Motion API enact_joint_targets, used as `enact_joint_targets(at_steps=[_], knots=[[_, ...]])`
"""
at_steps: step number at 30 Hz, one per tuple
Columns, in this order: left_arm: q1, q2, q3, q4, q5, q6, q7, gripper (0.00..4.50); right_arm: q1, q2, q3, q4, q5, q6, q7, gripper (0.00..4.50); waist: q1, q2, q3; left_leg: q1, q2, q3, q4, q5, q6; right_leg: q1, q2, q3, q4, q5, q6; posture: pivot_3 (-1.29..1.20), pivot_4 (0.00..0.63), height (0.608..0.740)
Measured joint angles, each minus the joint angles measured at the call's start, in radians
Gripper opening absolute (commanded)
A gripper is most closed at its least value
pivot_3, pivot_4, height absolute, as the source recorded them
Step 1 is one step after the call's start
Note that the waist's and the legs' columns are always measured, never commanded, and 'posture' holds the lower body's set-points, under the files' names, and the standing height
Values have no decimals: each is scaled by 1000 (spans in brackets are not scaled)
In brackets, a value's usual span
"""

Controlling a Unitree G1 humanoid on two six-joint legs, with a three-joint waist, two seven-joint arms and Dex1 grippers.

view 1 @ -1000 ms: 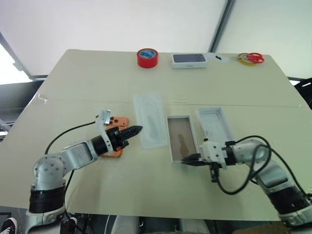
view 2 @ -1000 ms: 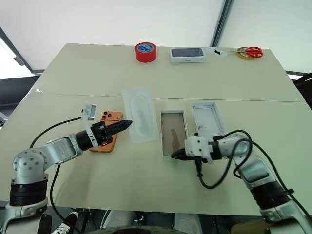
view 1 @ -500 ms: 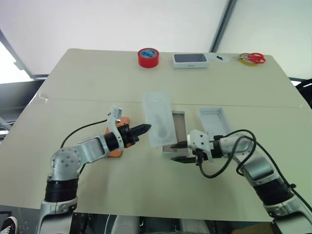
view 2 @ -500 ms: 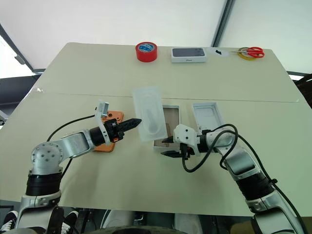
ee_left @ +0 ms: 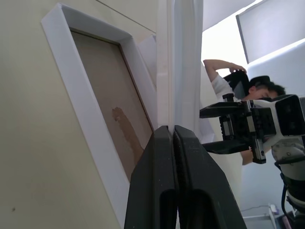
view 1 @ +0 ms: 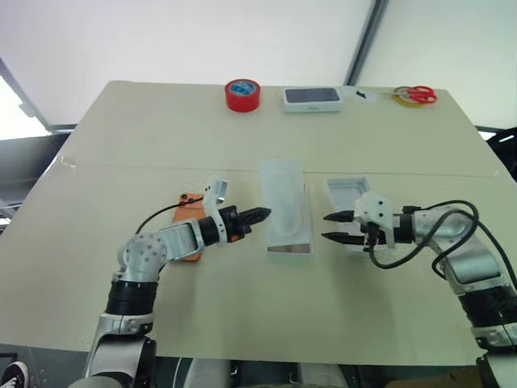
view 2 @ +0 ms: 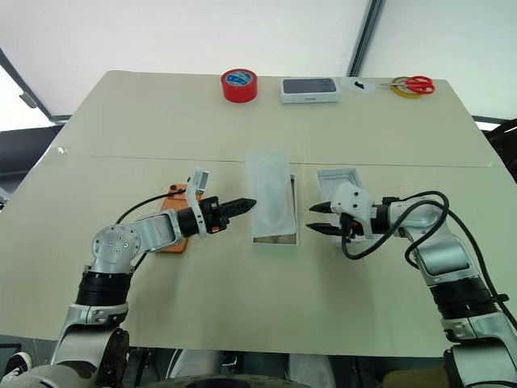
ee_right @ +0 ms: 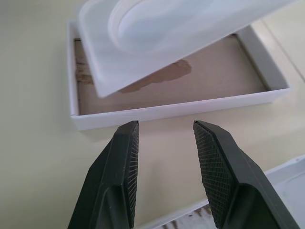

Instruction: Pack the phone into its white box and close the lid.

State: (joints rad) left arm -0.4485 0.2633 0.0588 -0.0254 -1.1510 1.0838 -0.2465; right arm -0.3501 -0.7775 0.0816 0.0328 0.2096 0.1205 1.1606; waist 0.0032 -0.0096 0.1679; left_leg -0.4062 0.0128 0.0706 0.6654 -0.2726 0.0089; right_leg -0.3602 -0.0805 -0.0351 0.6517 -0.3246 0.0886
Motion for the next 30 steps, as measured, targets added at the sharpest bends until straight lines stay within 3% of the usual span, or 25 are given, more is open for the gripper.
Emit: enact_joint_targets(at_steps=[1,4,7,13,16,18,19,23,26,30], knots=[[0,-3,0,2,6,2,-2,0,-2,5,0,0,0,-3,-6,1878,0,0,0,0,0,0,0,0,0,0,0,0,0,0,0,0,150,730],[0,0,0,3,20,20,-14,962,-2,15,0,0,-2,-20,-22,1939,1,0,0,0,0,0,0,0,0,0,0,0,0,0,0,0,150,730],[0,13,3,3,21,48,-26,2422,-2,18,-1,2,-9,-29,-38,1939,5,0,0,0,0,0,0,0,0,0,0,0,0,0,1,0,150,730],[-12,32,2,-19,62,61,-40,2422,-29,75,0,21,-12,-40,-82,1939,5,0,0,0,0,0,0,0,-1,0,0,0,0,0,1,0,150,730],[-16,75,3,-61,109,33,-71,2494,-64,118,0,21,0,-30,-98,1086,2,0,0,0,0,0,0,0,-1,0,1,0,0,0,1,0,150,730],[-2,107,-1,-112,155,-17,-105,2494,-76,144,3,21,1,-25,-110,131,1,0,0,0,0,0,0,0,-1,0,1,0,0,0,1,0,150,730],[10,123,-2,-133,175,-42,-122,2494,-81,151,7,21,-1,-27,-115,54,0,0,0,0,0,0,0,0,-1,0,1,0,0,0,1,0,150,730],[113,215,-17,-239,368,-282,-221,2494,-119,198,53,51,-70,-71,-164,54,-13,0,0,0,0,0,-1,1,-1,-1,0,0,0,0,1,0,150,730],[242,354,-87,-237,649,-658,-357,2494,-153,214,122,123,-178,-123,-213,54,-19,1,0,0,0,3,-4,1,-2,-3,0,2,-1,0,0,0,150,730],[356,371,-68,-203,742,-878,-466,2494,-166,214,185,194,-253,-197,-213,54,-15,1,1,-4,0,3,-4,0,-1,-7,-2,2,0,0,0,0,150,730]])
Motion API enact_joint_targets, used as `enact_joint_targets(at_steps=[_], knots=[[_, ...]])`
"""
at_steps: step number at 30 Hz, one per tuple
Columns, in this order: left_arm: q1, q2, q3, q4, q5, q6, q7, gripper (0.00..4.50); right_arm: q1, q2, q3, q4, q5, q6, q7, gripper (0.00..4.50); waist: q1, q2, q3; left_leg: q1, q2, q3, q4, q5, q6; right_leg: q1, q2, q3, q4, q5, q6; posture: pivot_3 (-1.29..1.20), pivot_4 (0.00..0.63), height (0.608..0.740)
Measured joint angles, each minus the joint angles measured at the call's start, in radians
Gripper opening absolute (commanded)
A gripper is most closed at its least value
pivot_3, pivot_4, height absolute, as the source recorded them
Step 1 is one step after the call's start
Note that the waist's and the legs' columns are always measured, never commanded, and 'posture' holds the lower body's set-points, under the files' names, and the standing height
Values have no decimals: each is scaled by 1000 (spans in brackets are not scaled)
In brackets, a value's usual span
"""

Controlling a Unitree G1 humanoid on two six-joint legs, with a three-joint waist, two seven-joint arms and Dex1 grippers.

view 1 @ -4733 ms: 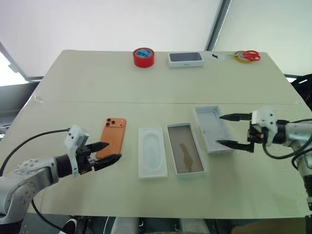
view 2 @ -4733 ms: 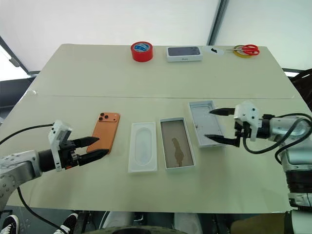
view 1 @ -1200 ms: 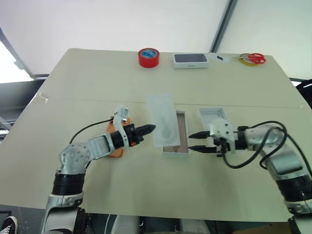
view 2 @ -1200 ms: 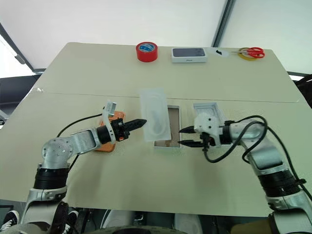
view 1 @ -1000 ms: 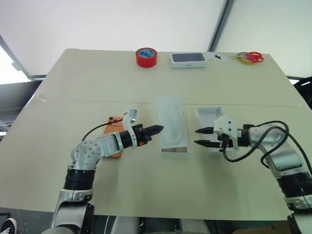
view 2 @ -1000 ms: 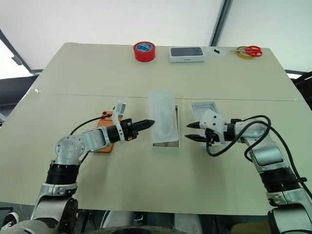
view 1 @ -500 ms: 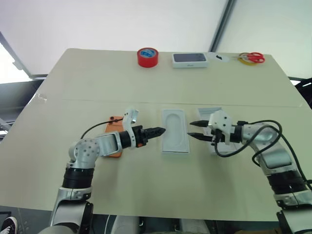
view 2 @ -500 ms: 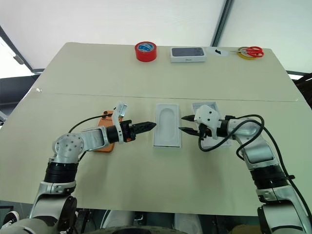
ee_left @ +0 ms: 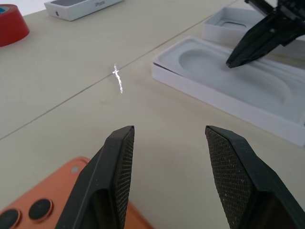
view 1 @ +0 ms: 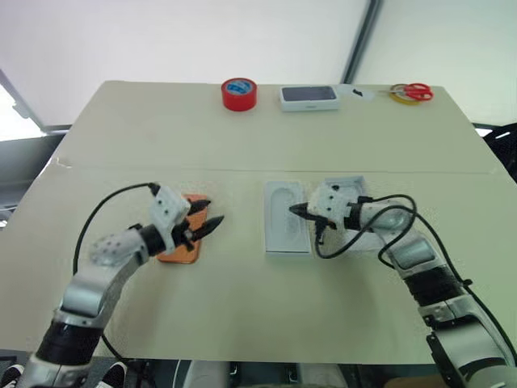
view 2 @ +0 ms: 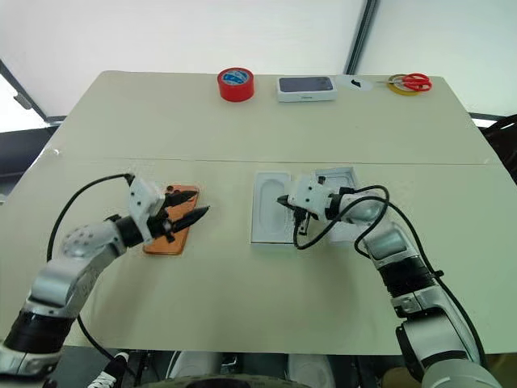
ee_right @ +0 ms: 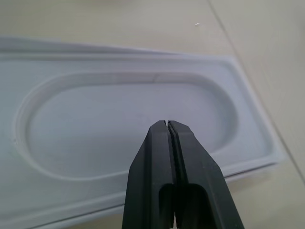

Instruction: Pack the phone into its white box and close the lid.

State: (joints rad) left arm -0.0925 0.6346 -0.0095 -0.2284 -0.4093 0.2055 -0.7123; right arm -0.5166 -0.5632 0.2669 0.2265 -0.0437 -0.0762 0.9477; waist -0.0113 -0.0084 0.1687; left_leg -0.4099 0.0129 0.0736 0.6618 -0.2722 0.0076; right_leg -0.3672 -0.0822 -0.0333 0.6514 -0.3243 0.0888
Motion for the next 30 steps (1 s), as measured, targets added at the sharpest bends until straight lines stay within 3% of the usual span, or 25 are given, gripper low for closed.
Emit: enact_joint_targets(at_steps=[9,14,22,26,30], knots=[[18,-4,109,0,4,-67,-26,2494,16,-58,61,-60,46,-71,222,54,-5,0,0,0,0,-1,0,-1,1,0,-1,0,0,0,0,0,150,730],[34,-21,127,0,3,-53,-11,2494,8,-40,61,-70,68,-33,253,54,-7,0,0,0,0,-1,0,-1,1,0,-1,0,1,0,0,0,150,730],[38,-29,180,-1,-19,-2,10,2494,-81,6,43,25,35,-88,169,54,-8,0,0,0,0,-1,0,-1,1,0,-1,0,1,0,0,0,150,730],[18,-26,214,3,-82,127,31,2494,-123,38,40,106,0,-111,105,54,-7,0,0,0,0,-1,0,-1,1,-1,0,0,2,0,0,0,150,730],[15,47,335,54,-268,406,33,2494,-189,187,10,116,19,-23,-13,54,-34,0,1,0,1,0,0,0,0,-5,0,0,7,0,0,0,150,730]])
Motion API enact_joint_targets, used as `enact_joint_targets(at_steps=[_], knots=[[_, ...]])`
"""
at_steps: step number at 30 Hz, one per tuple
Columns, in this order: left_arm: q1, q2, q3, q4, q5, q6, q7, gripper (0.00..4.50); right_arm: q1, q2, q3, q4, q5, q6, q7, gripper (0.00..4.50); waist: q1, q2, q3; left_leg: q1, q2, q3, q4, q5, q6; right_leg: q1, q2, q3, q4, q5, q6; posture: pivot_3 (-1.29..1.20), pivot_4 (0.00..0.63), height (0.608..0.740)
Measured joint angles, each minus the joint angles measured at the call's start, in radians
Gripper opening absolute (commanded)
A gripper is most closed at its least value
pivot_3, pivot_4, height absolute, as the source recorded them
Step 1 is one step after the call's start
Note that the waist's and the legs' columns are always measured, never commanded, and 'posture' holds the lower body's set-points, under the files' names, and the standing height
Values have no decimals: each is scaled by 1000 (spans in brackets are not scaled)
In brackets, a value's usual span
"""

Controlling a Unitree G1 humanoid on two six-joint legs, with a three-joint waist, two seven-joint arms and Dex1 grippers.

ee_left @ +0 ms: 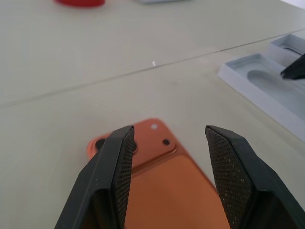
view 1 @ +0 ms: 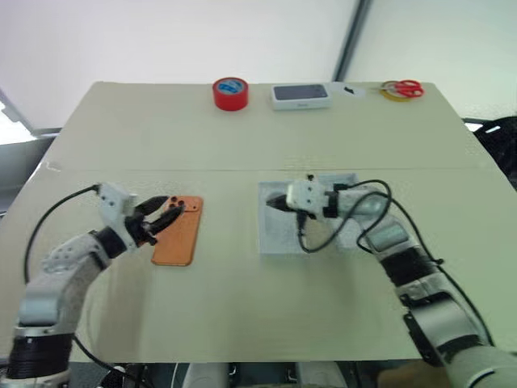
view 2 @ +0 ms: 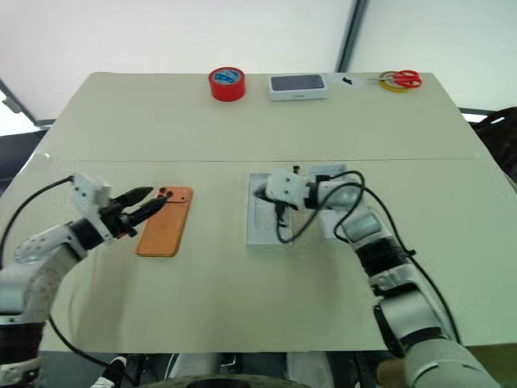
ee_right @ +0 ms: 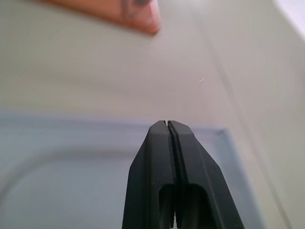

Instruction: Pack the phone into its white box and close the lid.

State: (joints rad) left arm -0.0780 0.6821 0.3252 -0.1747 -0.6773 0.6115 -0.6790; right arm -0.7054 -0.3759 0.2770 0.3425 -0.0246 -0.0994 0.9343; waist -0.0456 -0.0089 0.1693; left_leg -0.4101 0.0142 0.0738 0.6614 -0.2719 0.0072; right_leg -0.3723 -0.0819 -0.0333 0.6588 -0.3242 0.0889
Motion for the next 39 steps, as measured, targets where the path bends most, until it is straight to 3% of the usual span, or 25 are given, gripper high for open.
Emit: enact_joint_targets(at_steps=[4,10,22,39], knots=[[-4,67,77,93,-101,171,-22,2494,-23,86,23,-38,-11,51,-36,54,3,-1,0,0,0,0,0,0,0,-1,0,0,2,0,0,0,150,730],[-63,145,51,160,-109,327,-53,2494,-31,161,218,-43,-146,83,-28,54,7,-2,0,0,-3,0,1,0,0,-1,-2,0,4,0,0,0,150,730],[-134,113,-40,263,-79,367,-125,2494,-127,284,320,94,-219,190,26,54,3,-3,0,0,-3,1,0,0,0,-3,-3,0,5,0,0,0,150,730],[-199,5,-59,280,-91,472,-148,2494,-139,303,343,140,-285,152,-12,54,9,1,-8,2,-6,0,0,-1,0,-1,-5,0,6,0,0,0,150,730]])
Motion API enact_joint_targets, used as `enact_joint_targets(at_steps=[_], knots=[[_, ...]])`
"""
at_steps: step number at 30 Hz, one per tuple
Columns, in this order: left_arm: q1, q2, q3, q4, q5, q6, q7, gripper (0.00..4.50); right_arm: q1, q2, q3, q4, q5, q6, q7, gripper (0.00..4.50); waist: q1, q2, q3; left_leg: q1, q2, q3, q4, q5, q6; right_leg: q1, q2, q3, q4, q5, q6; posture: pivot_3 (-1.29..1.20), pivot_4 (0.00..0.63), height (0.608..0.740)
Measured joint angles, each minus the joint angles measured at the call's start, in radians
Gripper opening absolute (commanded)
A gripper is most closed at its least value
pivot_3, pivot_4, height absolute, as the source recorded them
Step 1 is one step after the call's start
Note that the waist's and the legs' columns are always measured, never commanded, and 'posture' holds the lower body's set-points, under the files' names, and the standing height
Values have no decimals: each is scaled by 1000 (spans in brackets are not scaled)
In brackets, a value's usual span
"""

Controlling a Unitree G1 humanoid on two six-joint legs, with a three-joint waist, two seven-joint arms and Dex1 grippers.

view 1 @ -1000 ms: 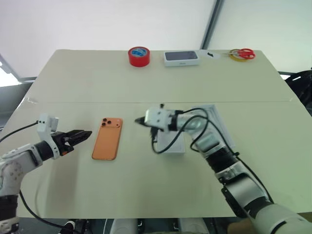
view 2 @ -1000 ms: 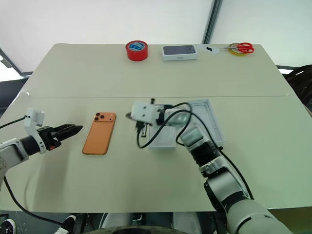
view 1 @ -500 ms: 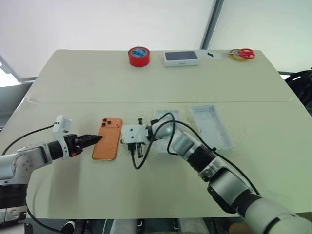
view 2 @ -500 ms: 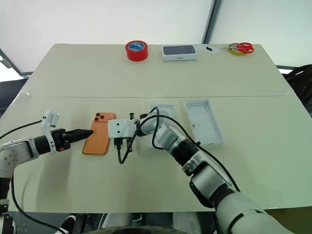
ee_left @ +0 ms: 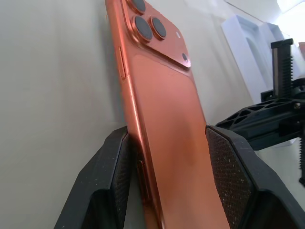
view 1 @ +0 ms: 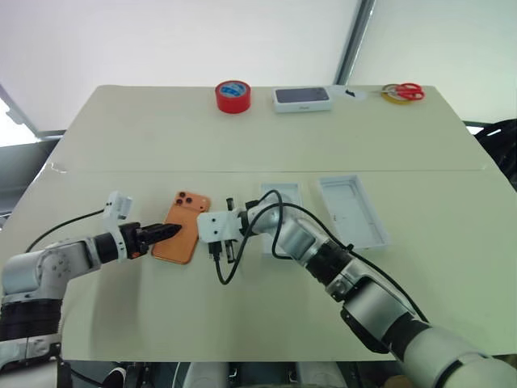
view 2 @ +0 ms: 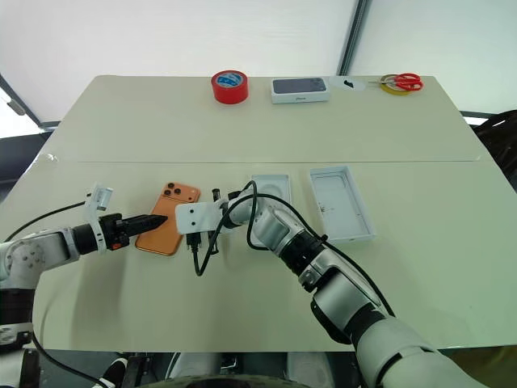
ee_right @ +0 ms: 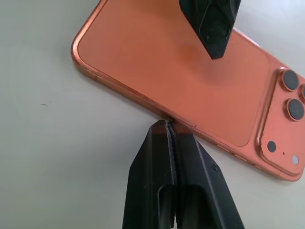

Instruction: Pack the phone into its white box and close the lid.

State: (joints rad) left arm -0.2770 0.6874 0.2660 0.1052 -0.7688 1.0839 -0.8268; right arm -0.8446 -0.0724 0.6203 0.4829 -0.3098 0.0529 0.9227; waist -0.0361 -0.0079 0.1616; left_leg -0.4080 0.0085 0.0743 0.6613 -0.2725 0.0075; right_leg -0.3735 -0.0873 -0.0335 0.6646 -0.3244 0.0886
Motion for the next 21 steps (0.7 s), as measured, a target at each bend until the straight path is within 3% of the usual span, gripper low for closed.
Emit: enact_joint_targets(at_steps=[9,12,14,21], knots=[[-22,2,-7,46,16,-3,-29,2494,0,-5,-5,6,0,-2,-4,54,-2,0,0,0,0,0,0,0,0,0,0,0,0,0,0,0,150,730],[-18,2,2,55,16,-3,-35,1708,0,-4,-4,6,0,-3,-5,0,-5,0,0,0,0,0,0,0,0,0,0,0,0,0,0,0,150,730],[-12,-1,22,74,2,5,-40,695,0,-4,-4,9,0,-8,-6,0,-8,0,0,0,0,0,0,0,0,0,0,0,0,0,0,0,150,730],[-12,-2,40,75,-34,40,-45,695,0,-5,-4,13,-1,-16,-12,0,-10,0,-1,0,0,0,-1,0,0,0,0,0,0,0,0,0,150,730]])
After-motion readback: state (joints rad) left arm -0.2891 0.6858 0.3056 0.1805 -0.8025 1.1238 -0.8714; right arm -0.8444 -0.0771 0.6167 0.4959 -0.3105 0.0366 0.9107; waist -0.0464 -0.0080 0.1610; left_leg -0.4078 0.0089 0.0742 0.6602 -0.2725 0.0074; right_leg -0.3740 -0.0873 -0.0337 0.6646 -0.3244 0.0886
